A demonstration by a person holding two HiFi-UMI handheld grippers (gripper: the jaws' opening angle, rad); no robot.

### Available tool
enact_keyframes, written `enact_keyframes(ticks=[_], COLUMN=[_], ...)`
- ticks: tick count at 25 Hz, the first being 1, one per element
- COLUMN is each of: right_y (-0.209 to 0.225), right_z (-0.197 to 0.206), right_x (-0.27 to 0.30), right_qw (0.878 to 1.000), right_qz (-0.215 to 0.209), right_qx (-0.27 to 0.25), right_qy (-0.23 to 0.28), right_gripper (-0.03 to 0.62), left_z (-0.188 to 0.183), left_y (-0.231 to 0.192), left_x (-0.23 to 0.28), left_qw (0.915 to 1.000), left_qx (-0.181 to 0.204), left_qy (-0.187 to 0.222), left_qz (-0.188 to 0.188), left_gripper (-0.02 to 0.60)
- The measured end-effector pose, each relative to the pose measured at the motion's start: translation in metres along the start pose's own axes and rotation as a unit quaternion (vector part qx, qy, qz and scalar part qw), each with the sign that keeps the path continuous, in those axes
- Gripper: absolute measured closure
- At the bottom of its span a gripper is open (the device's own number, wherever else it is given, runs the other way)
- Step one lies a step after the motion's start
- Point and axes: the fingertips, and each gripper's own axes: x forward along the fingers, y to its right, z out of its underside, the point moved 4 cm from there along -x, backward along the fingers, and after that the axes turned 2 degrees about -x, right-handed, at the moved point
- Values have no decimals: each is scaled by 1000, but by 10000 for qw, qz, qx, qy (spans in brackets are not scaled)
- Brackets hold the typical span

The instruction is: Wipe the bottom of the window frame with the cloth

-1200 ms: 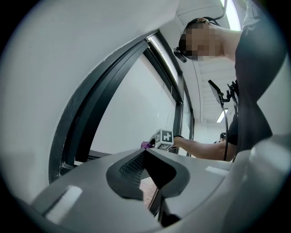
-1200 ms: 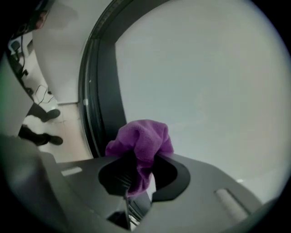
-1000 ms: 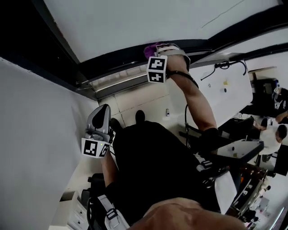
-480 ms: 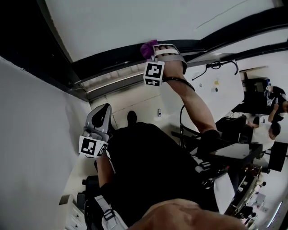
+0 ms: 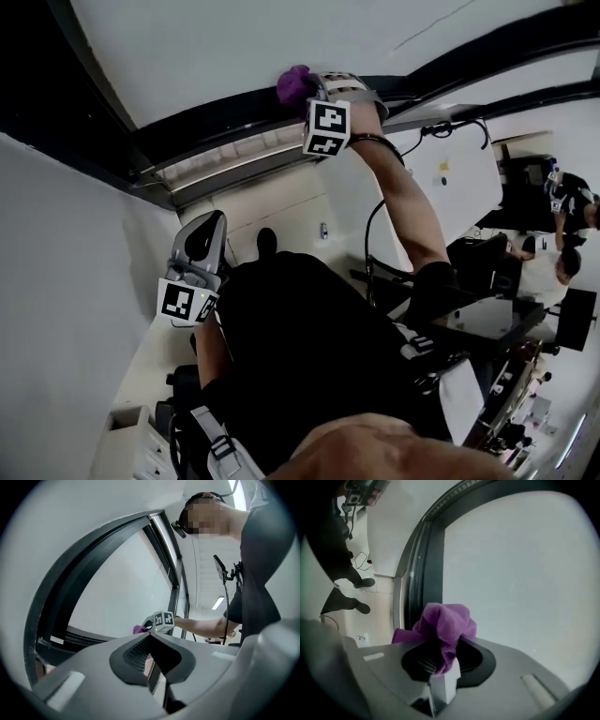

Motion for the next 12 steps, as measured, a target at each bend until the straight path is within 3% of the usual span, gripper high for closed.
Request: enact_keyframes(ticks=[2,5,9,10,12], right_y=[2,-23,-89,-93,-62], right_z=[0,3,23,33,53], right_x=[9,-20,-89,-101,-110], right_qw=[9998,9957,9764,9755,9825], right_qz=[-206,-903,-2060,-2147,-1655], right_qx=[0,-220,-632,-472,634], right_qy=[72,-45,-149,-35,579], right_gripper=[531,533,533,533,531], left_z=[-4,-2,6,9,9], left_y=[8,8,0,-2,-4], left_x=[4,3,-11,-14,-16], left_qw=[9999,9999,9998,9996,9993], left_qx=[36,48,-31,-75,-112], left_qy=[-18,-61,-108,-129,-162], left_qz=[94,65,-184,-243,-315], left_gripper=[581,581,581,581,581])
